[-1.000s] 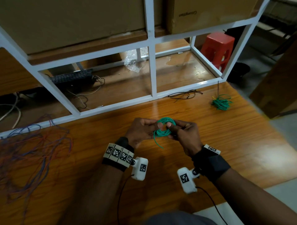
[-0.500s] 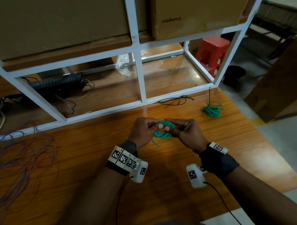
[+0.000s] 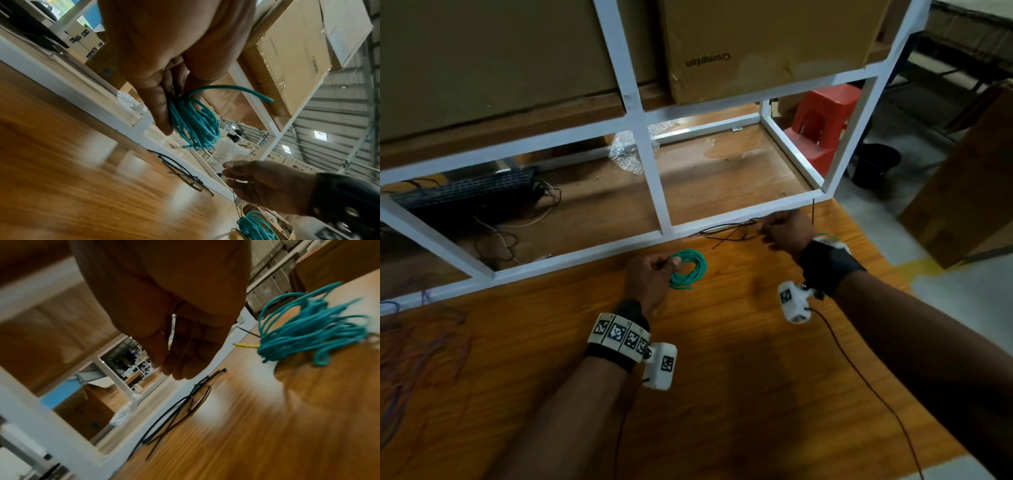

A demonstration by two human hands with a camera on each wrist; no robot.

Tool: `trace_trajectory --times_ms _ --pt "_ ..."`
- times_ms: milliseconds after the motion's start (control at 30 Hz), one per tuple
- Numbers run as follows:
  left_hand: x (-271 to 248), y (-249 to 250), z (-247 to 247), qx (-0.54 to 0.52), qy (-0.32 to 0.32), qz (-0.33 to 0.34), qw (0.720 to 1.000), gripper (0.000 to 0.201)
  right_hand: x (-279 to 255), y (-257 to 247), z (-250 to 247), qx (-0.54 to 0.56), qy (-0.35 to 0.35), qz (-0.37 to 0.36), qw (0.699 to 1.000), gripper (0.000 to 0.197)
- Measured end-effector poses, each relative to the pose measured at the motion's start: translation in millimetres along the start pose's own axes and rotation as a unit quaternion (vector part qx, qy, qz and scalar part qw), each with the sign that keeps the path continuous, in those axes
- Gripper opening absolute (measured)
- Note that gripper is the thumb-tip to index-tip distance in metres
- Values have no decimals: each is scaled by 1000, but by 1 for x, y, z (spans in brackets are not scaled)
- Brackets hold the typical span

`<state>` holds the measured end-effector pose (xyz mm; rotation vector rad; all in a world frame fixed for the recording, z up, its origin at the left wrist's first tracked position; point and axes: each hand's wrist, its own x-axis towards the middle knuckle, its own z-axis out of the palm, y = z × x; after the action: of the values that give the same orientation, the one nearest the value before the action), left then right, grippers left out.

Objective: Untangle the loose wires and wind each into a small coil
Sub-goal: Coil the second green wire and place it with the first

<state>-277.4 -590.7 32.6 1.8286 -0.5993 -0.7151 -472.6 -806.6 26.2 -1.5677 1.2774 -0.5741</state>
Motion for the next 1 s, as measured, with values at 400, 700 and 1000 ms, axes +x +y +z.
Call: trace_trajectory --times_ms 400,700,1000 --pt "29 -5 10 -58 33 -29 997 14 82 -12 51 -358 -31 -59 931 19" --pt "32 -16 4 -98 42 -44 993 11 78 -9 60 -346 -40 -87 933 9" --pt "19 -22 0 -109 81 -32 990 9 4 -19 23 -151 -70 -60 984 13"
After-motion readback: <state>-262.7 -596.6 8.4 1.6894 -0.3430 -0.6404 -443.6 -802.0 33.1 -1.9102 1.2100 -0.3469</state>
